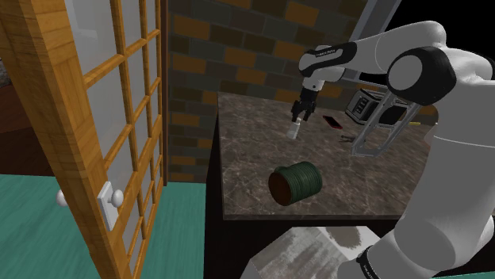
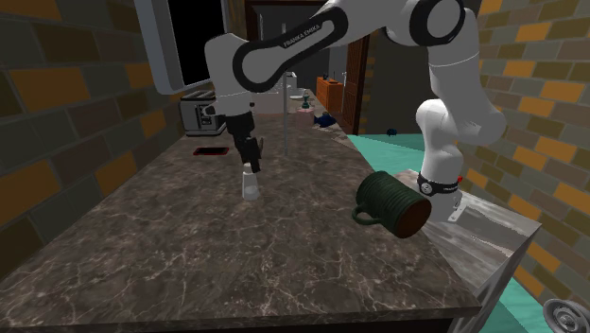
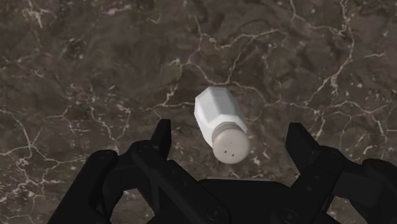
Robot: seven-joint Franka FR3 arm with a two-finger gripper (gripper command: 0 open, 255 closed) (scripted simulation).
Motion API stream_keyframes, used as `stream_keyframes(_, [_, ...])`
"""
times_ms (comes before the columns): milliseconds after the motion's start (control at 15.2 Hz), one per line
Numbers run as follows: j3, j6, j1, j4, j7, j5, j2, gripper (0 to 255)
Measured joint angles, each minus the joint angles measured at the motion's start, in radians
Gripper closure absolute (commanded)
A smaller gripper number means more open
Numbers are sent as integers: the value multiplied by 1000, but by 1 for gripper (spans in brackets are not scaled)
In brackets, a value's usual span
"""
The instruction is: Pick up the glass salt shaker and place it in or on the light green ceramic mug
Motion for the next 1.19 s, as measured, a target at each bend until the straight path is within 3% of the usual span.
stream_keyframes(462, [1, 22, 0, -18, -2, 2, 3, 0])
stream_keyframes(528, [1, 22, 0, -18, -2, 2, 3, 255])
stream_keyframes(1188, [0, 22, 0, -18, -2, 2, 3, 255])
